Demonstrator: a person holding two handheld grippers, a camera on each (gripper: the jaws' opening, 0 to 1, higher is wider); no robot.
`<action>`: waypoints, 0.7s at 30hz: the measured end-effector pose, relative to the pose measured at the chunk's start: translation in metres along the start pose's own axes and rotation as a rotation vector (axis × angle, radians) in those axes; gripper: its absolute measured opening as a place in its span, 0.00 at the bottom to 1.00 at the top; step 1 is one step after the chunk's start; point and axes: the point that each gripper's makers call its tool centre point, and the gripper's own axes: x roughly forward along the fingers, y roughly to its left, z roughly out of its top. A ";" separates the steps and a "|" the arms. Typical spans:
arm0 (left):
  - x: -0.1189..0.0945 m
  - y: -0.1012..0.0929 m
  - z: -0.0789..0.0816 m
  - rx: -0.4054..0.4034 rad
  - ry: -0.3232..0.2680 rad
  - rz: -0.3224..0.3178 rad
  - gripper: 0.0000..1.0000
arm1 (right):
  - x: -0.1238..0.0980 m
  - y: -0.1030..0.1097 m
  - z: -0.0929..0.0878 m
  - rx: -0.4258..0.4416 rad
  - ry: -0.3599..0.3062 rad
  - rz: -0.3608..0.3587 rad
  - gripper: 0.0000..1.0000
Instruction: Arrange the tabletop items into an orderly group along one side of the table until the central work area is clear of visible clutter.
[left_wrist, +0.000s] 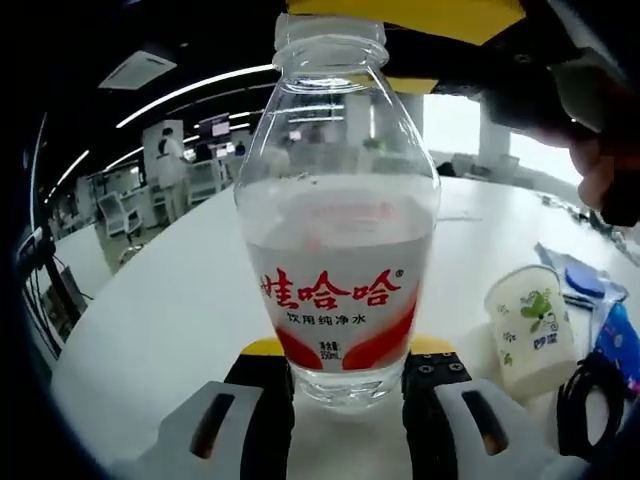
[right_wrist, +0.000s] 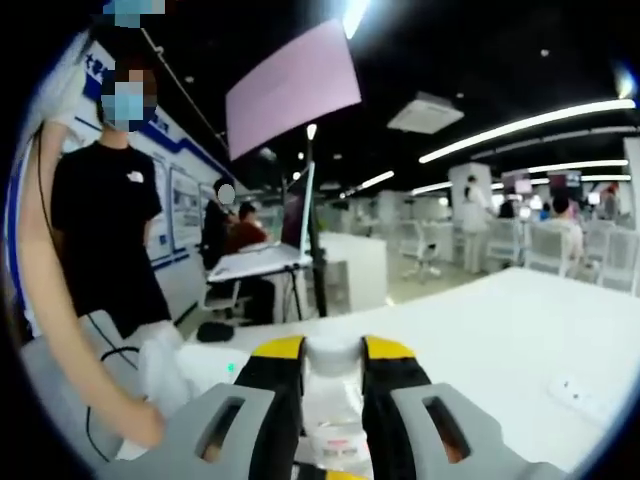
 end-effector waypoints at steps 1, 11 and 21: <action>0.000 0.000 0.000 -0.006 -0.002 0.008 0.39 | 0.000 0.000 0.000 0.009 -0.005 0.008 0.17; 0.001 0.001 0.001 -0.015 -0.016 0.032 0.40 | -0.002 0.004 0.000 0.014 -0.014 0.030 0.17; -0.002 -0.004 0.012 -0.041 -0.045 -0.004 0.64 | -0.004 0.005 -0.003 -0.017 0.007 0.023 0.17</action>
